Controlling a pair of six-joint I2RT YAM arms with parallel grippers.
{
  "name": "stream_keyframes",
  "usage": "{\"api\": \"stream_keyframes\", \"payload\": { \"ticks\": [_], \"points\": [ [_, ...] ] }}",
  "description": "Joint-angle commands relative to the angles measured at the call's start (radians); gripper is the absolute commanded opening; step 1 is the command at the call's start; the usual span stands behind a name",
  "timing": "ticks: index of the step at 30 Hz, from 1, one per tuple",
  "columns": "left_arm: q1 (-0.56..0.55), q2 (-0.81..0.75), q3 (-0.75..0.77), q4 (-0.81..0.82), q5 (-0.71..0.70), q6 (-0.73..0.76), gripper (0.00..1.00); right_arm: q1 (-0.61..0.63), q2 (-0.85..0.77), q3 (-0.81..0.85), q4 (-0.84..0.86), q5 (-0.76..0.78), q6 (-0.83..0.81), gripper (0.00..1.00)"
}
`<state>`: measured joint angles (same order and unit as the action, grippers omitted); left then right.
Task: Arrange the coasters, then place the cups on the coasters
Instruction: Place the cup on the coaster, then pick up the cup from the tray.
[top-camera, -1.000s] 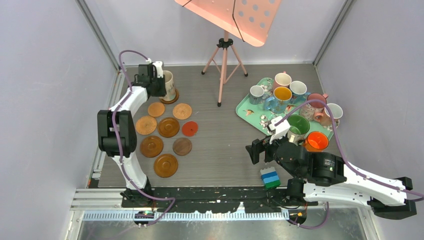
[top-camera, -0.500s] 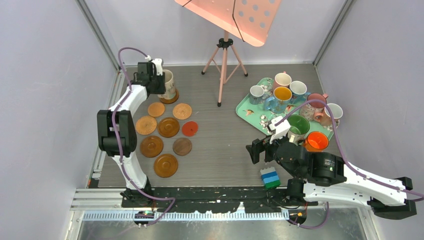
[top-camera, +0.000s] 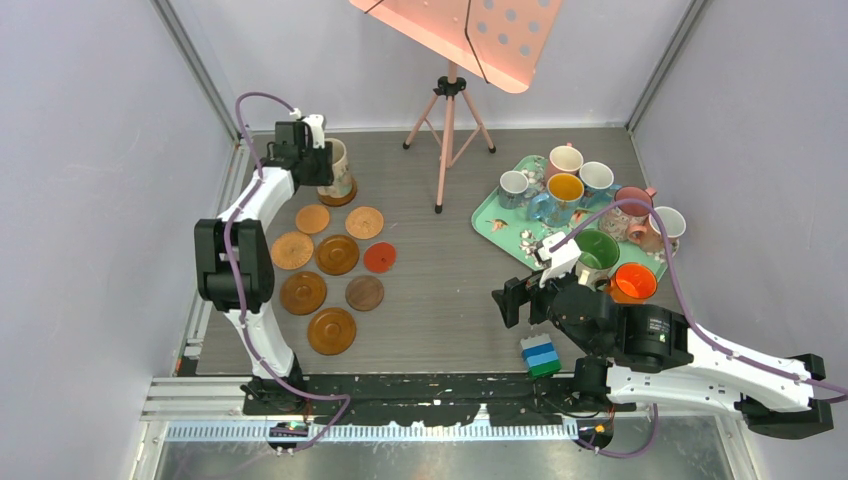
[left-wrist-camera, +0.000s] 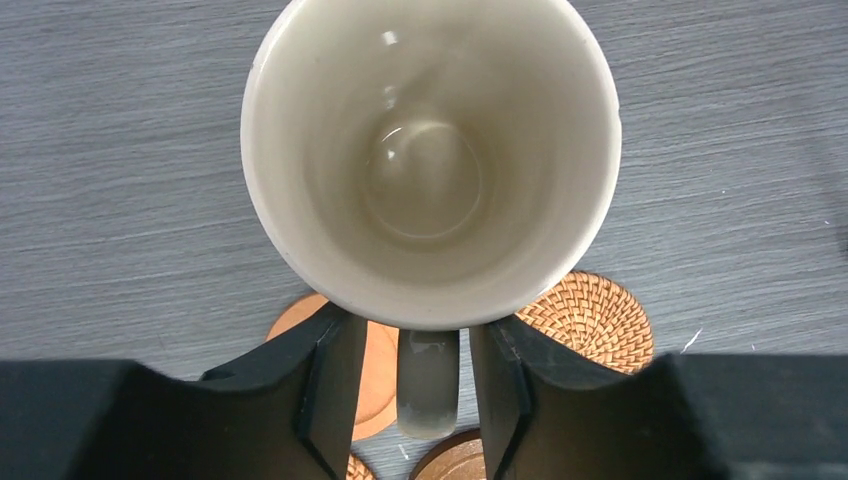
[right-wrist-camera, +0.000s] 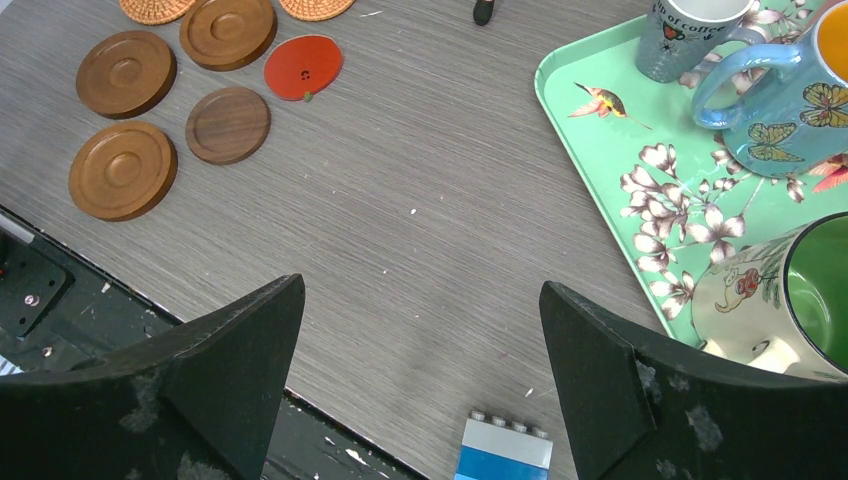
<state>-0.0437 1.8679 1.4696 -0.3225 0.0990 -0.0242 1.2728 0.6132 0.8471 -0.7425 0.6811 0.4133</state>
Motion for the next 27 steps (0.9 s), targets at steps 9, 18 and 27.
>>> {"api": "stream_keyframes", "payload": {
  "ticks": [9,18,27],
  "points": [
    [0.001,-0.274,-0.105,0.002,-0.006,-0.065,0.56,0.005,0.024,0.05,0.018,0.043,0.072,0.95],
    [-0.002,-0.498,-0.088,-0.265,0.045,-0.126,0.8,0.004,0.075,0.04,0.018,0.123,0.13,0.95],
    [-0.103,-0.826,-0.241,-0.389,0.064,-0.156,0.99,-0.223,0.232,0.081,0.023,0.008,0.004,0.95]
  ]
}}
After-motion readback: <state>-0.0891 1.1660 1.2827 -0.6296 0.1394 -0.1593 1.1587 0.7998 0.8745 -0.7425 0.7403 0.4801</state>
